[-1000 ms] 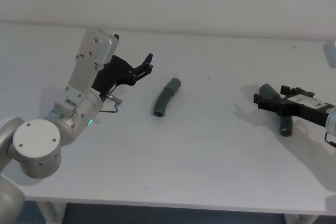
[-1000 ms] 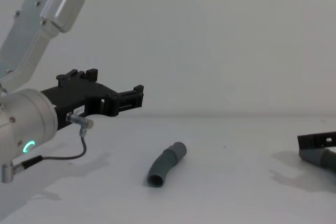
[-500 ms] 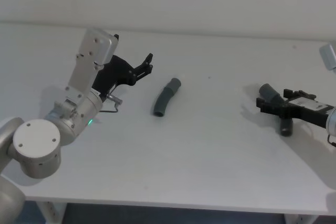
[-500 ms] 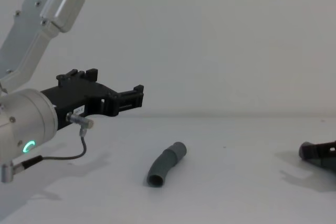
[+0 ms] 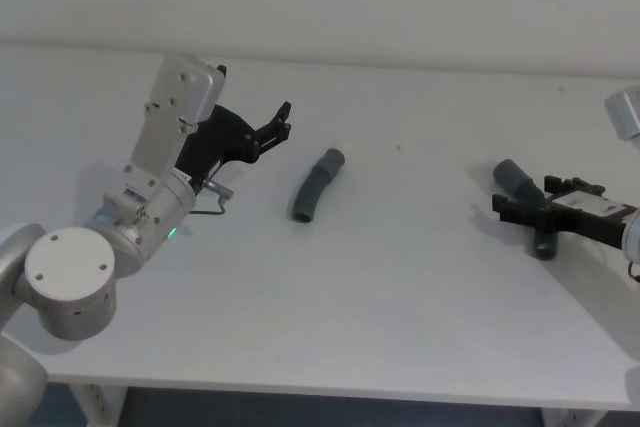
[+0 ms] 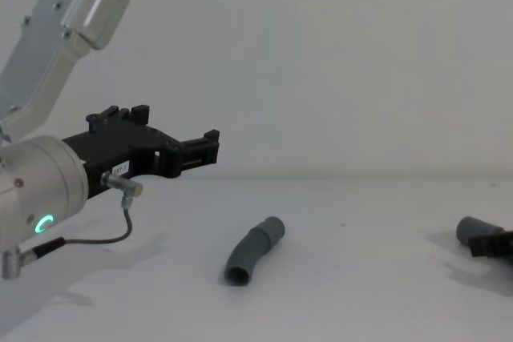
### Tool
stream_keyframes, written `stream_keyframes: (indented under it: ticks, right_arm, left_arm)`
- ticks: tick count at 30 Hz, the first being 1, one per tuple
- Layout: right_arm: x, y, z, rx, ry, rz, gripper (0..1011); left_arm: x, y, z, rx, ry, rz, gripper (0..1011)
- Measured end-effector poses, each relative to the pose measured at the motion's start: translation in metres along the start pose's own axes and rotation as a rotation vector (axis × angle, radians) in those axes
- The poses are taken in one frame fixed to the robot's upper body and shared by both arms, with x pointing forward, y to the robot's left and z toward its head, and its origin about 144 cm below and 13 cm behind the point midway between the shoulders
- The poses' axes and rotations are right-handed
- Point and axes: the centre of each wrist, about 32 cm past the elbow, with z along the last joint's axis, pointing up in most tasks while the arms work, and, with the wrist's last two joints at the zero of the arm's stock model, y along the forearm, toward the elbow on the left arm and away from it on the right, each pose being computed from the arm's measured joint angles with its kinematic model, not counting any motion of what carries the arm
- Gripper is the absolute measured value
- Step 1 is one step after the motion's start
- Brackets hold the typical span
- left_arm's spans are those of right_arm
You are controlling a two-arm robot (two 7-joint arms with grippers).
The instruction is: Use both hands to pick up one end of the pipe from the table, align the ends, and insert them.
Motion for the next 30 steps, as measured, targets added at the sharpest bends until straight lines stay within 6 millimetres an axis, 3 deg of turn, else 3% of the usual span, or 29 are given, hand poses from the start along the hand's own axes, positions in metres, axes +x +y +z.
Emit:
stream_keyframes:
  ticks: [10,15,28,30]
  right_arm:
    - [0.0026,0.0018,-0.0037,-0.021,-0.009,-0.006,1001]
    - [0.0032,0.0022,-0.0046,-0.026,-0.01,-0.007,919]
    - [0.0045,0.0027,-0.0062,-0.034,-0.012,-0.009,559]
    - [0.0045,0.0028,-0.0063,-0.034,-0.013,-0.008,435]
  left_arm:
    - [0.0,0.0,0.0,0.0,0.0,0.0,1001]
    - [0.0,0.0,0.0,0.0,0.0,0.0,1001]
    - [0.0,0.0,0.0,0.0,0.0,0.0,1001]
    - [0.0,0.0,0.0,0.0,0.0,0.0,1001]
